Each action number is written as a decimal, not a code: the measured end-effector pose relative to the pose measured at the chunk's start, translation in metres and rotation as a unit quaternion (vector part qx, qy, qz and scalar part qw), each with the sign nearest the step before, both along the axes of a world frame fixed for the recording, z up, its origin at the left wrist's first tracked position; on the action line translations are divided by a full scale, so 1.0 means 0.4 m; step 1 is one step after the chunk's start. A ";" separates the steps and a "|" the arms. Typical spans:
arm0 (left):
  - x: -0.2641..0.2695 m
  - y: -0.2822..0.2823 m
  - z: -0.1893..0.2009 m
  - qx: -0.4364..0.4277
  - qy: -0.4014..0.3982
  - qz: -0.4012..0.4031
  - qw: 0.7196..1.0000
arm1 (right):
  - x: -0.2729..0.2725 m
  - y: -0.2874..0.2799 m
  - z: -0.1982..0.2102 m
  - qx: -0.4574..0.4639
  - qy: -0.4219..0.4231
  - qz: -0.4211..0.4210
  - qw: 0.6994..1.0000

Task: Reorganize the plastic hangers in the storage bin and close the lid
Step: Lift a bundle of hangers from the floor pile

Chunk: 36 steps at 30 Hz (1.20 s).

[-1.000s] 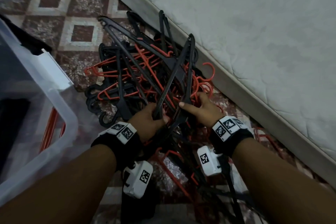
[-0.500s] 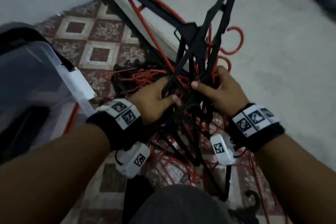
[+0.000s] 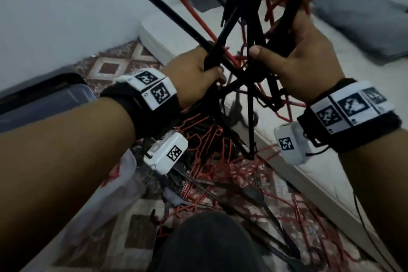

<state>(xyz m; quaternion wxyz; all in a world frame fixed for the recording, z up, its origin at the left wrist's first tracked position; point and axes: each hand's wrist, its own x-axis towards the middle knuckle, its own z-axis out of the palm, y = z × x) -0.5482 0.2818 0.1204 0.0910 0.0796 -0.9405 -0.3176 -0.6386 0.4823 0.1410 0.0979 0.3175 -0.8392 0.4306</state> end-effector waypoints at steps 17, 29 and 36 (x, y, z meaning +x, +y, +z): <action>0.044 -0.002 0.009 -0.174 -0.141 -0.027 0.974 | 0.036 0.003 -0.044 0.077 -0.037 0.021 0.996; 0.073 -0.004 -0.147 -0.098 -0.178 -0.016 0.979 | 0.051 -0.015 -0.114 0.197 0.003 0.044 0.979; 0.042 0.093 -0.089 -0.069 -0.116 -0.038 0.990 | 0.053 0.066 0.024 0.246 0.070 0.022 0.967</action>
